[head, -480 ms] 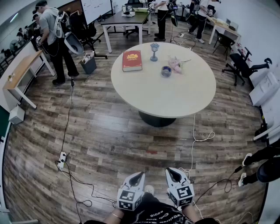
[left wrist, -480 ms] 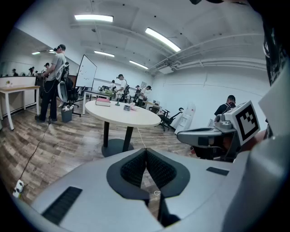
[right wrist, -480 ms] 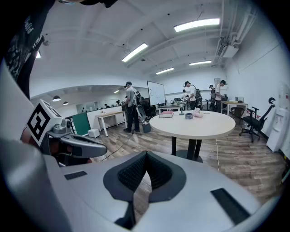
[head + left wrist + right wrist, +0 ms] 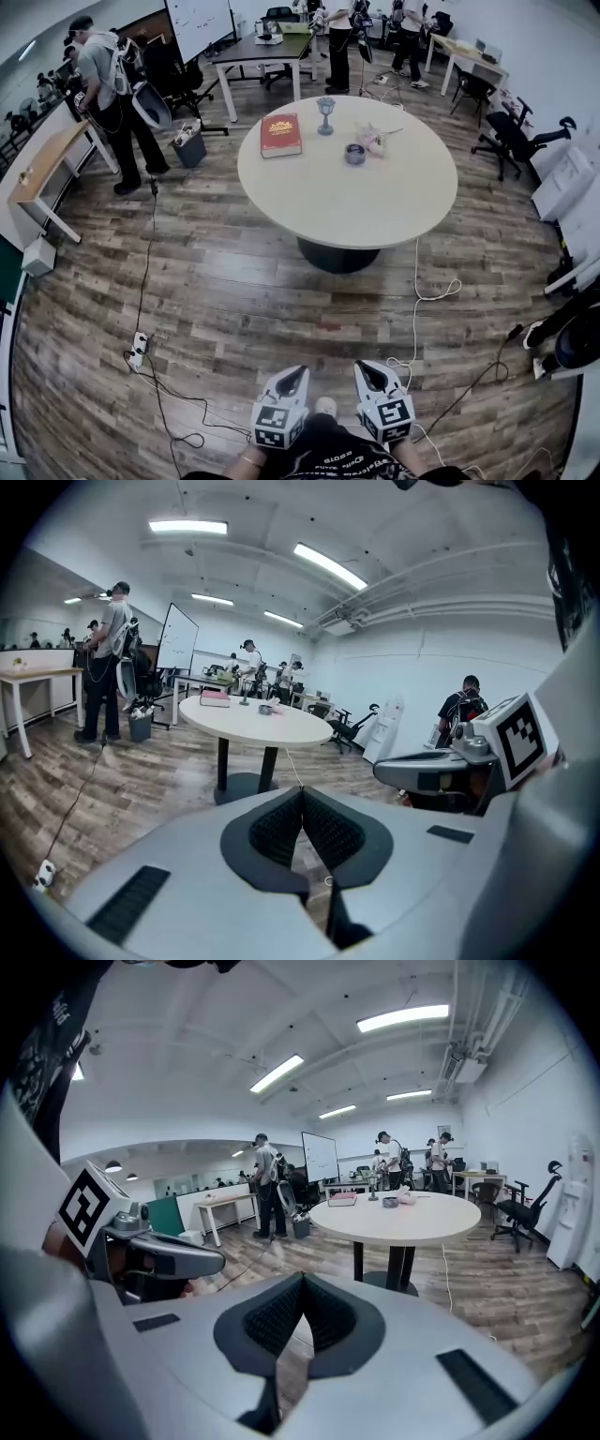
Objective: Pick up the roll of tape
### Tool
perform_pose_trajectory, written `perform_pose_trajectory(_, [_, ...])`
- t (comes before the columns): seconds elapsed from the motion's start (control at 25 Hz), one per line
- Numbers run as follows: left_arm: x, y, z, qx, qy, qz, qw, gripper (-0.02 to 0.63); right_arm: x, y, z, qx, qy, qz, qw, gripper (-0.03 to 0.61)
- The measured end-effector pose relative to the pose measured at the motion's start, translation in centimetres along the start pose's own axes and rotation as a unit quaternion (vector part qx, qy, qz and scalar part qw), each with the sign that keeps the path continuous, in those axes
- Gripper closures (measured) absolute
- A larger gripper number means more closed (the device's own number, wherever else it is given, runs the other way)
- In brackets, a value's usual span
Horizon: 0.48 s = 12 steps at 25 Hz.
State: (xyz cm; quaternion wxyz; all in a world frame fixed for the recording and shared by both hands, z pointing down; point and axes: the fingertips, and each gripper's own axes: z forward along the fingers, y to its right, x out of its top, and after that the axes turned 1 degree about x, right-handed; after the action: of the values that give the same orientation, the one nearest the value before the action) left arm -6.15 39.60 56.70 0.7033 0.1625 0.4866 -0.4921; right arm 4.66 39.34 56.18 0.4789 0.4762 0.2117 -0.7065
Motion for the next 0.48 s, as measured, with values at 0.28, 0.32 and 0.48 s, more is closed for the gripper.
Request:
perform_pose_trajectory(0.28, [0.5,-0.9,-0.8,-0.021,0.016,-0.005,0.9996,0.591,0.1,-0.2,0.1,-0.029,0.015,0.059,0.998,0.459])
perform_pose_trajectory(0.32, [0.6,-1.0,-0.8,-0.025,0.021,-0.008,0.9994,0.589,0.1,-0.5,0.1,-0.025,0.013,0.060,0.998,0.388])
perform_pose_trajectory(0.48, [0.9,-1.0,-1.0,-0.048,0.026,-0.014,0.9984,0.369,0.0,-0.9,0.3,-0.029,0.003,0.057,0.998,0.320])
